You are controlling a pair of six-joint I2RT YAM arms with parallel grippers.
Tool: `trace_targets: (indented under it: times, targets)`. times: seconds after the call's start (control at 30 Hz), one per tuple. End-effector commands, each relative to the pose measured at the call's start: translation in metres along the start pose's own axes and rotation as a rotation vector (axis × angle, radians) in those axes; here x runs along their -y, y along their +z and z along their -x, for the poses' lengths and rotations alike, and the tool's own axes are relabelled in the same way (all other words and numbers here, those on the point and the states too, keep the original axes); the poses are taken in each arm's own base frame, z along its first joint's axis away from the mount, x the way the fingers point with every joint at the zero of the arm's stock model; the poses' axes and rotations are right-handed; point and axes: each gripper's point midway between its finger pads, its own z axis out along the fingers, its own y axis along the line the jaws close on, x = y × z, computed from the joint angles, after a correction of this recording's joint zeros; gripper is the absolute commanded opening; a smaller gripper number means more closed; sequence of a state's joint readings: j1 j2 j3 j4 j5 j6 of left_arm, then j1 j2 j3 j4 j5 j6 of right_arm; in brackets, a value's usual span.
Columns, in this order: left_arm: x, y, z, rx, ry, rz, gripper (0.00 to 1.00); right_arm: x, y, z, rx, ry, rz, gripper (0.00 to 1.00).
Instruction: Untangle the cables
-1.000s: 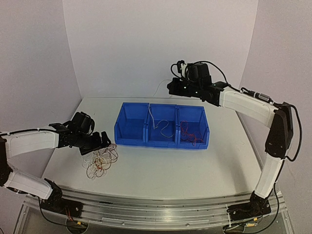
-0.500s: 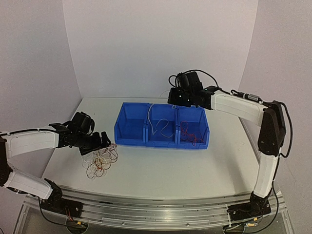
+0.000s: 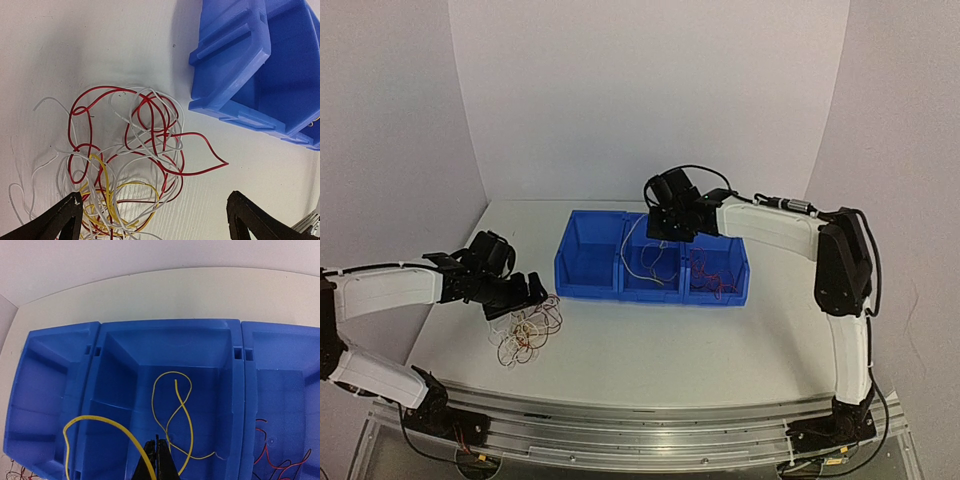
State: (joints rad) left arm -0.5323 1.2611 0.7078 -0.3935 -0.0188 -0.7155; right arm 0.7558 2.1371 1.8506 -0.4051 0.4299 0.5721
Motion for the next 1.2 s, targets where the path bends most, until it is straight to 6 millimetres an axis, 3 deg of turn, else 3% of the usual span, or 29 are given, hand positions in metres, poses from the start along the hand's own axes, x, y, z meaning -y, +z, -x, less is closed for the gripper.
trace_targets:
  times: [0.0, 0.3, 0.63, 1.17]
  targets:
    - [0.006, -0.001, 0.002, -0.006, -0.01, -0.011, 1.0, 0.014, 0.016, -0.004, -0.004, 0.002, -0.095, 0.0]
    - [0.005, 0.001, 0.001, -0.013, -0.011, -0.005, 1.0, 0.03, 0.03, -0.004, 0.012, -0.051, -0.225, 0.0]
    - [0.003, 0.002, -0.001, -0.021, -0.011, 0.002, 1.0, 0.029, 0.056, -0.012, -0.01, -0.154, -0.248, 0.0]
    - [0.001, 0.001, -0.003, -0.023, -0.02, 0.005, 1.0, 0.046, 0.088, -0.035, -0.105, -0.155, -0.255, 0.0]
